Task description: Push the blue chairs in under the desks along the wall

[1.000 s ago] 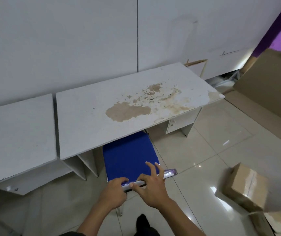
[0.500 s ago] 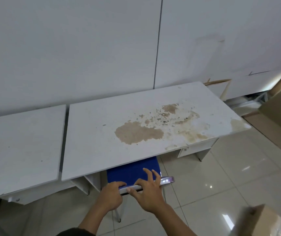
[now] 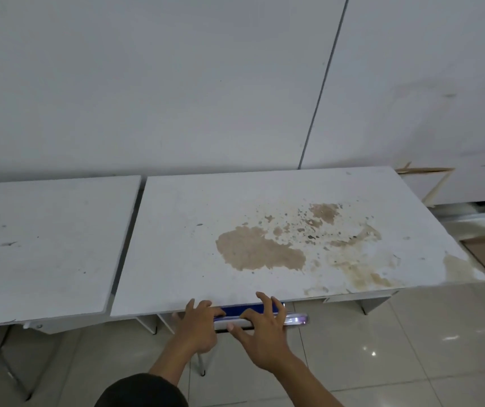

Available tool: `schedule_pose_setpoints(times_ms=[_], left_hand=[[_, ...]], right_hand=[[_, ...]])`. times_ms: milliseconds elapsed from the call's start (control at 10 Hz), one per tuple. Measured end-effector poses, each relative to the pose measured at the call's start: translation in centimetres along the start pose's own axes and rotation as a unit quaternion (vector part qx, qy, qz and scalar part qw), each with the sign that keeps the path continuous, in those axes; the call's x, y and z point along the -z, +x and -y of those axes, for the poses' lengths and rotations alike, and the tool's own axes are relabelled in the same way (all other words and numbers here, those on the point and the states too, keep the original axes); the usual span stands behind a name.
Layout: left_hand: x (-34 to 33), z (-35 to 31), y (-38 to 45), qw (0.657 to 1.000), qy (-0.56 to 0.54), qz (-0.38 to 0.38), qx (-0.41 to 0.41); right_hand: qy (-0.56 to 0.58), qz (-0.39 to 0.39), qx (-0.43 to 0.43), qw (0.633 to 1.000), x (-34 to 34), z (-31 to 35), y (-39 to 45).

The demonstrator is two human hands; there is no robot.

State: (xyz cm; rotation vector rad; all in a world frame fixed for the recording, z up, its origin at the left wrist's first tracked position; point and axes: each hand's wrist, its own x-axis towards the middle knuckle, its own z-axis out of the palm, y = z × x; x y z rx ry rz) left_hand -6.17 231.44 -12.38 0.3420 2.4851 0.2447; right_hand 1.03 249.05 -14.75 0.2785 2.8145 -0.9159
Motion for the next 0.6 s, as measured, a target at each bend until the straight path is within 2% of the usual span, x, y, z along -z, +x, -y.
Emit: schedule_pose_setpoints(times_ms=[200, 300, 400, 500, 600], left_hand=[[-0.2, -0.4, -0.1, 1.0, -0.013, -0.007, 0.022], [-0.2, -0.6, -0.5, 0.999, -0.008, -0.013, 0.03], [0.3, -1.0, -1.0, 0.999, 0.009, 0.014, 0.047], [2.6, -1.7, -1.3, 0.994, 0.039, 0.08, 0.067], [6.0, -3.1, -1.6, 0.995, 0.004, 0.077, 0.058]], right_hand=[[-0.026, -0.008, 0.008, 1.0, -0.1, -0.1, -0.3], [-0.02, 0.027, 0.007, 0.999, 0.4, 0.1, -0.4], [-0.014, 0.143, -0.013, 0.99, 2.5, 1.0, 0.3], [-0.065, 0.285, -0.028, 0.956, 6.2, 2.7, 1.8], [-0.088, 0.292, -0.054, 0.951, 10.0, 4.3, 3.7]])
